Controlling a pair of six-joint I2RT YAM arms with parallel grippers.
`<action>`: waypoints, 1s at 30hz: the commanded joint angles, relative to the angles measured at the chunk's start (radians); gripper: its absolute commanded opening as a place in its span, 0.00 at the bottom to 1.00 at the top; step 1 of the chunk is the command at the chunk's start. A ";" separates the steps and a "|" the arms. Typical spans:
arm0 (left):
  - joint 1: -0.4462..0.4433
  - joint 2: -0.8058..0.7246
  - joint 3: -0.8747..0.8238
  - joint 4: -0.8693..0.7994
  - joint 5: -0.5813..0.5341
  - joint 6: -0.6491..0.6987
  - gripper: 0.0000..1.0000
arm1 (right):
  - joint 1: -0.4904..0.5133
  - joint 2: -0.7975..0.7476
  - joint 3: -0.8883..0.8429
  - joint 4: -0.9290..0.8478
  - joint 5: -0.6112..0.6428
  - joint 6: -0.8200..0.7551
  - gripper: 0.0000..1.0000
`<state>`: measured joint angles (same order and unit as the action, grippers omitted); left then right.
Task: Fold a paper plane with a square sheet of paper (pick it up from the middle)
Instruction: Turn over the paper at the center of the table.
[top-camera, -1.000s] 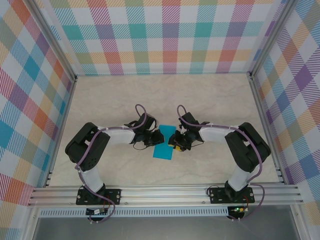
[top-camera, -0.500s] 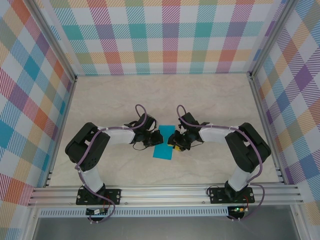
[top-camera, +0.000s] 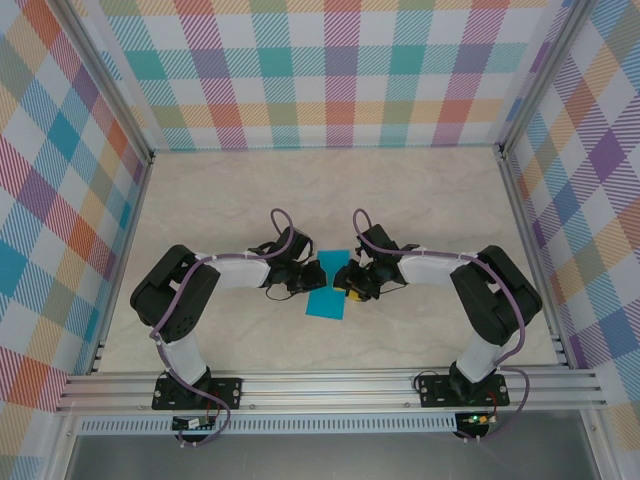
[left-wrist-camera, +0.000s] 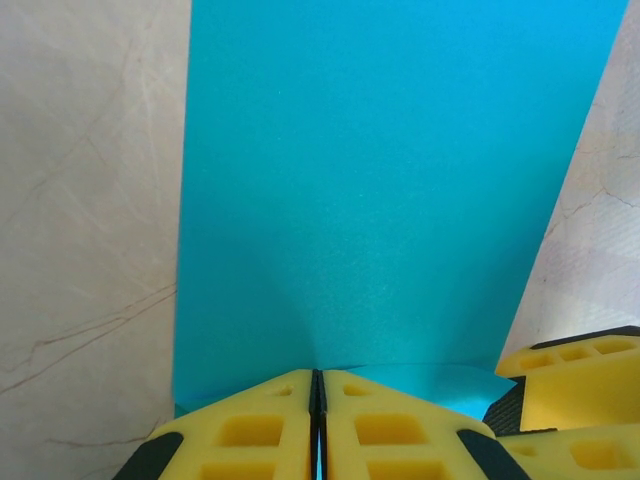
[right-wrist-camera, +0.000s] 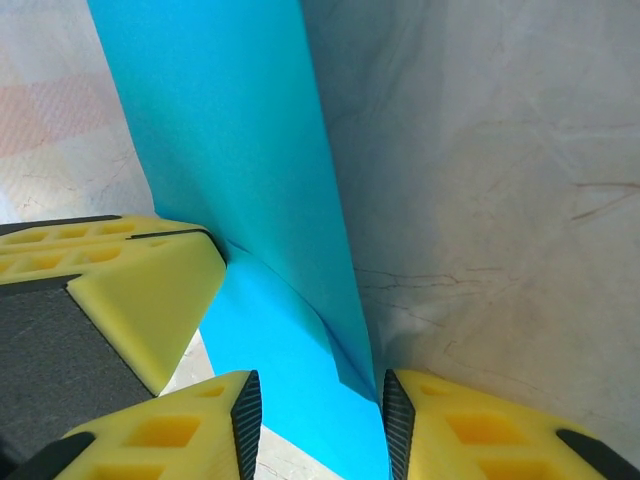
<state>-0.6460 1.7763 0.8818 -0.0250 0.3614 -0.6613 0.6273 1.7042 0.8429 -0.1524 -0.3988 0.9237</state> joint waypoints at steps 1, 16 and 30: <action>-0.006 0.005 0.004 -0.002 -0.010 0.000 0.11 | -0.012 -0.017 -0.029 0.045 -0.053 -0.036 0.39; -0.004 0.003 0.017 -0.028 -0.043 -0.012 0.12 | -0.057 -0.024 -0.083 0.149 -0.154 -0.095 0.33; -0.004 -0.001 0.006 -0.020 -0.037 -0.020 0.12 | -0.058 0.026 -0.086 0.200 -0.183 -0.065 0.32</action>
<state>-0.6460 1.7763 0.8856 -0.0261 0.3462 -0.6693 0.5755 1.7138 0.7670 0.0223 -0.5621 0.8524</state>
